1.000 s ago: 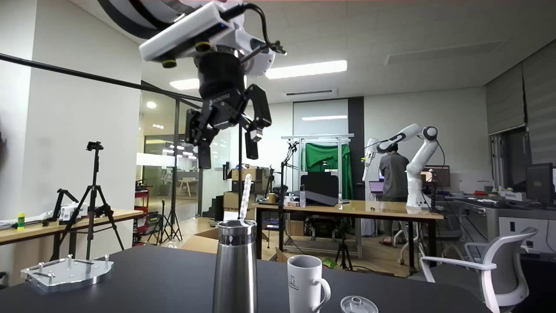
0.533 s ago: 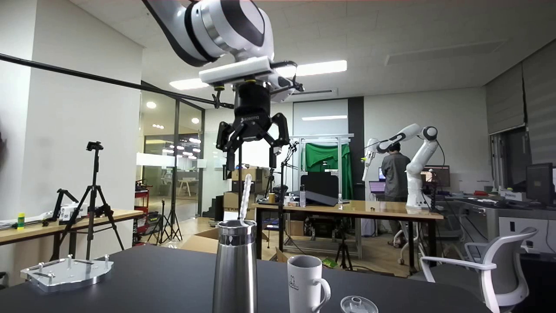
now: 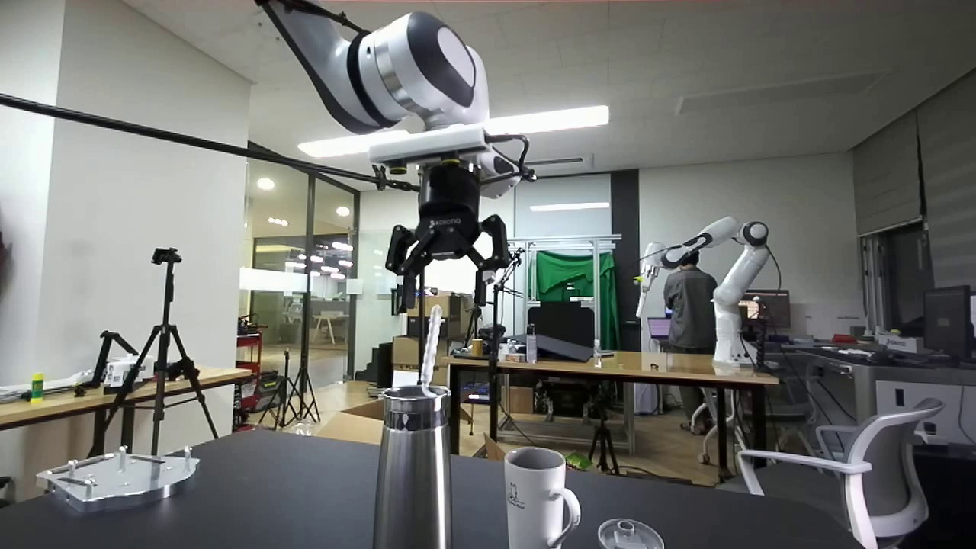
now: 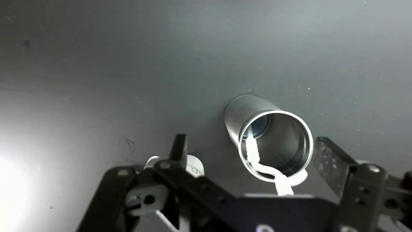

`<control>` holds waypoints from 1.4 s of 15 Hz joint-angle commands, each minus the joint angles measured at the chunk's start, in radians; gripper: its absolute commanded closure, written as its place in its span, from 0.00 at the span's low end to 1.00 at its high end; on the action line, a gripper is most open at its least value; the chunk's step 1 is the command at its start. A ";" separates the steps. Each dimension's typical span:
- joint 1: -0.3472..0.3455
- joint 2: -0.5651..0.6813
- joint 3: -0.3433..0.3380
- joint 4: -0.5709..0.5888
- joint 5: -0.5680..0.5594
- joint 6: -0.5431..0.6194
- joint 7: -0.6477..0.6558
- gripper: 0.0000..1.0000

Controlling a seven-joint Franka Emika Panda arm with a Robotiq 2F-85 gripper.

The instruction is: Use the object to clean the flask

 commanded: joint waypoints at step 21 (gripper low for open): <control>0.015 0.232 0.065 0.169 0.091 0.083 -0.028 0.55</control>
